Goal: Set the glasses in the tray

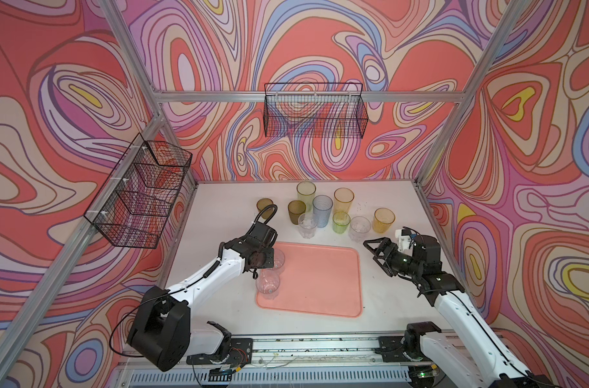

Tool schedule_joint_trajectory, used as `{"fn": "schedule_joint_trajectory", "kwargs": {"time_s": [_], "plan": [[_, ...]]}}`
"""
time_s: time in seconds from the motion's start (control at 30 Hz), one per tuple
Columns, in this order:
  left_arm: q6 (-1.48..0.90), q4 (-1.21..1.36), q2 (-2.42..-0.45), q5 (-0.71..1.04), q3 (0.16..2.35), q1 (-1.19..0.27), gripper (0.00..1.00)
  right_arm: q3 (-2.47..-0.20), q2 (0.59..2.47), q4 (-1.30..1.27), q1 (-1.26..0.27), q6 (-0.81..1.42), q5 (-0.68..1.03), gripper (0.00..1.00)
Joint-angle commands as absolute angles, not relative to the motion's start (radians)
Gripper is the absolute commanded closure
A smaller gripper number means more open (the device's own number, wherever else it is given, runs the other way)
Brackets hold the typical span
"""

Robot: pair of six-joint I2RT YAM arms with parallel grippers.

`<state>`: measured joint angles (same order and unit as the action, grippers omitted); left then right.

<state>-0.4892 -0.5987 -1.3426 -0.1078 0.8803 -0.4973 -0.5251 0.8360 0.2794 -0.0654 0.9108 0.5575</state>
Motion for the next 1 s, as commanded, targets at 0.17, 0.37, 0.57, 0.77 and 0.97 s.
{"fn": "schedule_joint_trajectory", "kwargs": {"time_s": [0.17,0.37,0.57,0.77,0.97], "plan": [[-0.465,-0.641,-1.356,-0.13,0.903,-0.506,0.66,-0.513,0.847,0.267,-0.068,0.91,0.541,0.04],[-0.453,-0.65,-1.356,-0.15,0.94,-0.507,0.58,-0.516,0.862,0.262,-0.068,0.909,0.541,0.03],[-0.433,-0.646,-1.334,-0.159,0.974,-0.506,0.5,-0.517,0.871,0.258,-0.069,0.908,0.541,0.03],[-0.425,-0.616,-1.284,-0.162,0.974,-0.506,0.36,-0.515,0.869,0.259,-0.069,0.904,0.541,0.03],[-0.433,-0.569,-1.228,-0.161,0.942,-0.506,0.19,-0.514,0.868,0.267,-0.069,0.899,0.537,0.04]]}}
